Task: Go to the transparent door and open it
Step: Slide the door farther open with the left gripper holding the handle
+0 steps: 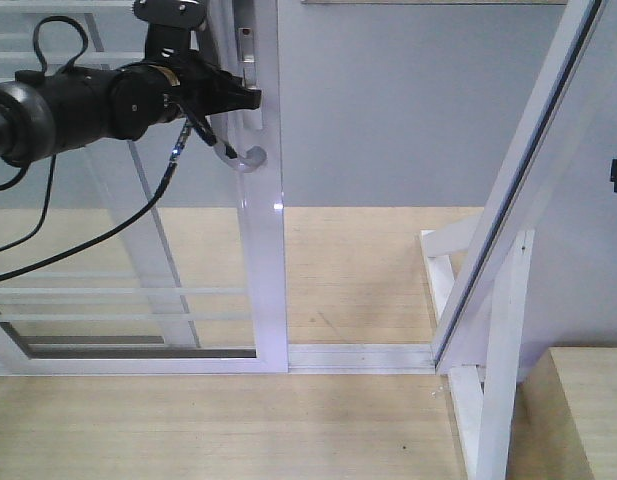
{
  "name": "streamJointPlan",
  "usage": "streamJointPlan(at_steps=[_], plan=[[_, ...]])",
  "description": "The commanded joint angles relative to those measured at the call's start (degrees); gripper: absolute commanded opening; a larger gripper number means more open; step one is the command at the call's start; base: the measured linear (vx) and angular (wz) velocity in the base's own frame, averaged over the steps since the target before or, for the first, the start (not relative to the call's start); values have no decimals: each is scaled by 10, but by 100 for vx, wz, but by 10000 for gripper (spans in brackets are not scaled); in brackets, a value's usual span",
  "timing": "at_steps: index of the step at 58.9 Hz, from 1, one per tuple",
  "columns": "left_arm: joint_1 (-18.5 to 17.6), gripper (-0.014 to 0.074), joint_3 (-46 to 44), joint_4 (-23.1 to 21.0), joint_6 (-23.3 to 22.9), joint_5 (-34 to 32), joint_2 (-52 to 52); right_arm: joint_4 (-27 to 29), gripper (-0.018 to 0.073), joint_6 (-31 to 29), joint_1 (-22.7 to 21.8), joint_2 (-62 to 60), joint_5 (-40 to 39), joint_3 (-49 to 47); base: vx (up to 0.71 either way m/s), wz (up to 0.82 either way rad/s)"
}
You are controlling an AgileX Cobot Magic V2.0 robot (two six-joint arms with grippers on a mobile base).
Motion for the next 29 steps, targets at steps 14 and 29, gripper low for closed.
streamJointPlan(at_steps=[14, 29], plan=[[65, -6, 97, -4, -5, -132, -124, 1, 564, 0, -4, -12, -44, -16, 0, 0], [105, -6, 133, -4, -5, -134, -151, 1, 564, 0, -4, -12, -44, -16, 0, 0]])
